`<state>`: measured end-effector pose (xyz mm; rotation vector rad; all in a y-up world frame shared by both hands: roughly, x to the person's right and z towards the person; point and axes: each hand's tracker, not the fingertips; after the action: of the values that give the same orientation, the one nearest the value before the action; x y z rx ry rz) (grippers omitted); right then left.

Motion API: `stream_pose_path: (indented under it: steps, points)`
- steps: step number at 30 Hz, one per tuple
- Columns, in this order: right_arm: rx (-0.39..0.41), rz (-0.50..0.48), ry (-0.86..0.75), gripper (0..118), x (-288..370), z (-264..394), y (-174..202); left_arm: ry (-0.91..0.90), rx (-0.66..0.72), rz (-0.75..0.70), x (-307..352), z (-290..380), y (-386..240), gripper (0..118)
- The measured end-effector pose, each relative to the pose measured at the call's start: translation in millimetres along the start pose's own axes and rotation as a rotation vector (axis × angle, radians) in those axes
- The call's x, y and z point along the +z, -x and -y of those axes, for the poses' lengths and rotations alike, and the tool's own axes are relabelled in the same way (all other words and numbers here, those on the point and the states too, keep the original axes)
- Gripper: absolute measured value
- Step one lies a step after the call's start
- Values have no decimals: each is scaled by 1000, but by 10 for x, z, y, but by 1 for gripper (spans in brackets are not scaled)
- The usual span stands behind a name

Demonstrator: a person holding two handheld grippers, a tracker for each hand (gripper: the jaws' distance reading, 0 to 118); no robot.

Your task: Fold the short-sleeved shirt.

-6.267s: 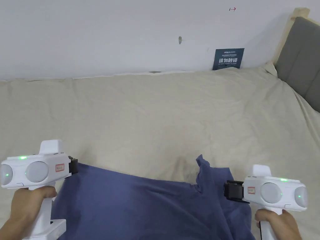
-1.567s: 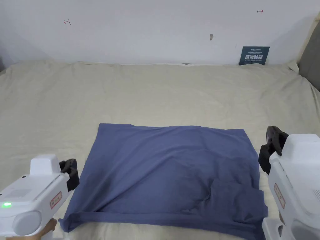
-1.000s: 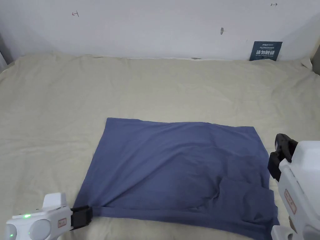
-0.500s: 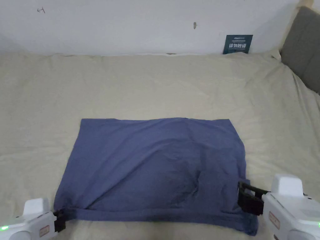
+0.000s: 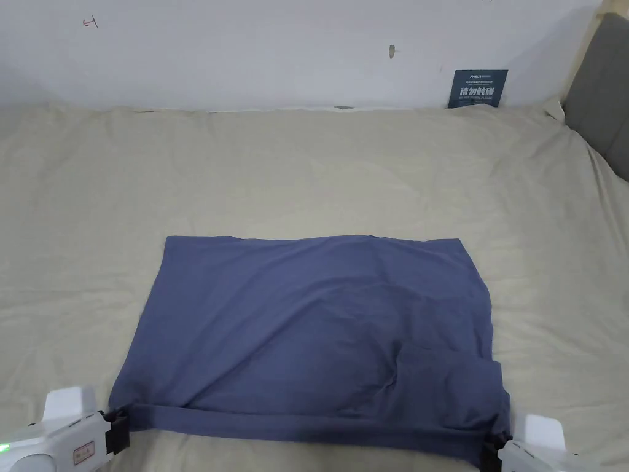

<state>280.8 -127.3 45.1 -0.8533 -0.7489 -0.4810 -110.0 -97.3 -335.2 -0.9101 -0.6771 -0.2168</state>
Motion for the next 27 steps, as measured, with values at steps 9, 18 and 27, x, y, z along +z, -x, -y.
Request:
stream_pose_path:
  steps: [9, 18, 27]
  points:
    - [67, 20, -236, 5, 380, -775, 62, -115, 18, 30, 107, -592, -52, 7]
    - [117, 56, -232, 5, -212, -1583, 236, -94, -20, -6, -522, -1404, -220, 7]
    - [113, 102, 13, 5, -1277, -1783, 226, 111, -91, -95, -1577, -1488, -250, 7]
